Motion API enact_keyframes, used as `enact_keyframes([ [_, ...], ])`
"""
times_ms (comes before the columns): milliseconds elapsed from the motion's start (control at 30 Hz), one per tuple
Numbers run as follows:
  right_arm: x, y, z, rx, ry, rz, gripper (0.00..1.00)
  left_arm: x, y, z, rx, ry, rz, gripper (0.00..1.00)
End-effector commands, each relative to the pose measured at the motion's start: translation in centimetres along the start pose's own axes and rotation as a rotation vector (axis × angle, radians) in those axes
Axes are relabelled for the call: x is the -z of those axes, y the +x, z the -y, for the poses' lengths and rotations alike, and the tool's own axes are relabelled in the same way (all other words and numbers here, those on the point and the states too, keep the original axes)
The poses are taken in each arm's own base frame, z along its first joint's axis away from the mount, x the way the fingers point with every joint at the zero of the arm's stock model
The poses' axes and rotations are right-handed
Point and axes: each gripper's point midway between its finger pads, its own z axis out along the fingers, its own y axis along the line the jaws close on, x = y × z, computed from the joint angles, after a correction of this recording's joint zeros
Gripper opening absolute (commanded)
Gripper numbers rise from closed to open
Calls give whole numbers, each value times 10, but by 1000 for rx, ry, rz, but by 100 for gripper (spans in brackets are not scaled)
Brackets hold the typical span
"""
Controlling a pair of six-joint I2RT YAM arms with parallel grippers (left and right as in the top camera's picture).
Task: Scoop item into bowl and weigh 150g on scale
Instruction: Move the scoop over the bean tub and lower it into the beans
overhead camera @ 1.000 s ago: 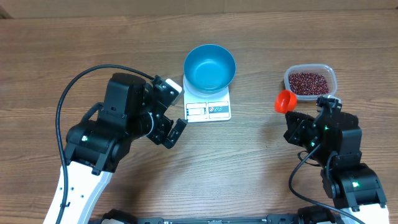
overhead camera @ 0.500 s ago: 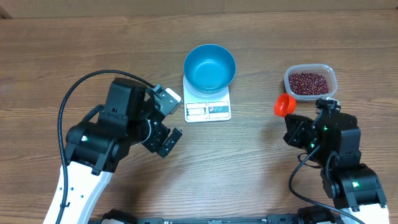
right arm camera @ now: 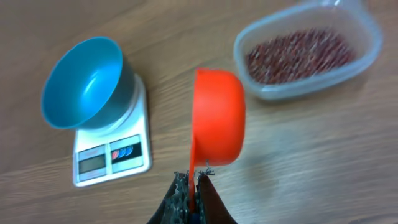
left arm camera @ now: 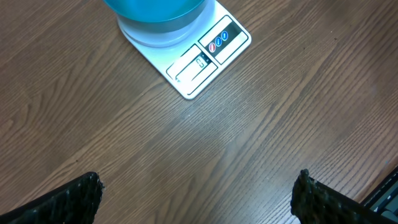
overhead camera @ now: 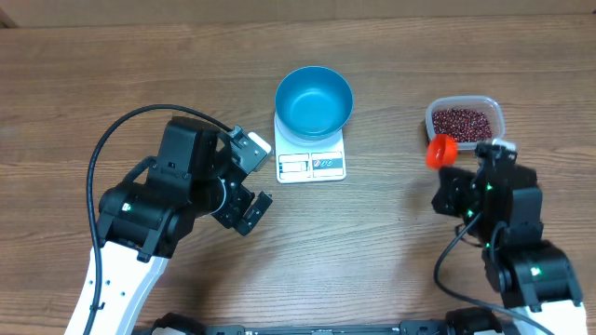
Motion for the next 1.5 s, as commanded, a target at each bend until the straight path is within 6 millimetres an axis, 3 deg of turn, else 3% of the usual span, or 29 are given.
enact_keyframes([
  [0, 15, -44, 9, 93, 119, 94, 4, 6, -6, -4, -20, -19, 20, 100],
  [233, 3, -77, 30, 145, 363, -27, 4, 6, -6, -4, -20, -19, 20, 100],
  [467, -37, -108, 38, 259, 486, -57, 4, 6, -6, -4, -20, -20, 20, 100],
  [733, -87, -88, 61, 280, 571, -180, 4, 6, -6, -4, -20, -20, 20, 100],
  [1000, -106, -87, 105, 204, 629, -222, 4, 6, -6, -4, -20, -19, 20, 100],
  [1167, -122, -78, 103, 189, 475, -281, 4, 6, -6, -4, -20, -20, 20, 100],
  [1467, -130, -80, 105, 169, 446, -272, 4, 6, -6, -4, -20, -19, 20, 100],
])
